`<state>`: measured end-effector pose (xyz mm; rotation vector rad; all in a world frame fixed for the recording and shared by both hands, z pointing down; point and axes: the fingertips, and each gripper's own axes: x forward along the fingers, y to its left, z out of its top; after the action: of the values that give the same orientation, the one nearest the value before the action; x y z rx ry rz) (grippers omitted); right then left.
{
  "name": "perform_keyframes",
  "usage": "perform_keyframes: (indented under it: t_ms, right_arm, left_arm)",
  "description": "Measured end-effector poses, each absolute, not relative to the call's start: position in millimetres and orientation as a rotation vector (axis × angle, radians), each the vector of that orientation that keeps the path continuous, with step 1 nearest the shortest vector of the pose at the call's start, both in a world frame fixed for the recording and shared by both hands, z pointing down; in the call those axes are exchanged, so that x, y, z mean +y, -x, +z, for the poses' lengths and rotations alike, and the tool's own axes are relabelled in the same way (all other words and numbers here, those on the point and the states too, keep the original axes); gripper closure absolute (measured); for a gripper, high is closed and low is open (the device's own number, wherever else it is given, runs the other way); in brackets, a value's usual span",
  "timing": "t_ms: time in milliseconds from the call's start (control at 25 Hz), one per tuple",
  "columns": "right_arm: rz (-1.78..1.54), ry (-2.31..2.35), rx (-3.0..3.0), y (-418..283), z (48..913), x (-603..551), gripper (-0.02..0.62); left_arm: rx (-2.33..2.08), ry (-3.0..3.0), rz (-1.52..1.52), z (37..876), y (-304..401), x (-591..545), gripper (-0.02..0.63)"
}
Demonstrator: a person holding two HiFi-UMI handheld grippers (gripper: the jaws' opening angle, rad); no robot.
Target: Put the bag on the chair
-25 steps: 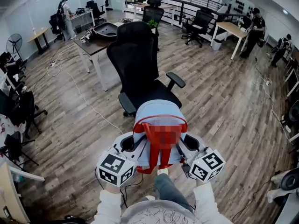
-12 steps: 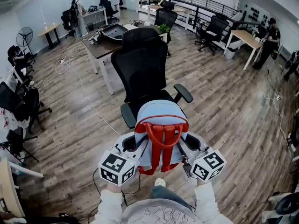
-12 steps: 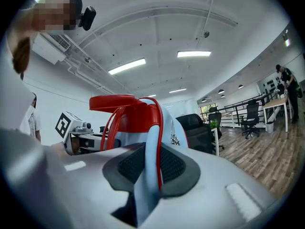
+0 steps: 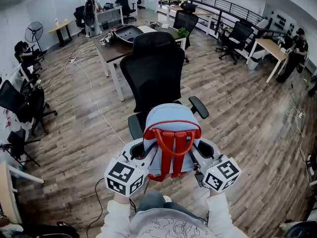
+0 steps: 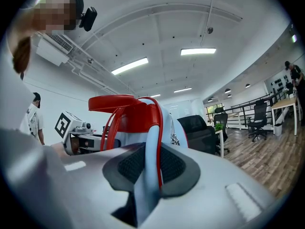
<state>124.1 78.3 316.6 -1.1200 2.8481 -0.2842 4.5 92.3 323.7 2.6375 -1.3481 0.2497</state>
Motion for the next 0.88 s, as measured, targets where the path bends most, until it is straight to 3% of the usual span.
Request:
perform_keyframes:
  t_ms: [880]
  right_arm:
    - [-0.336, 1.208, 2.822, -140.6, 340.1, -82.5, 0.514]
  left_arm:
    - [-1.249, -2.641, 0.273, 348.2, -20.3, -75.1, 0.522]
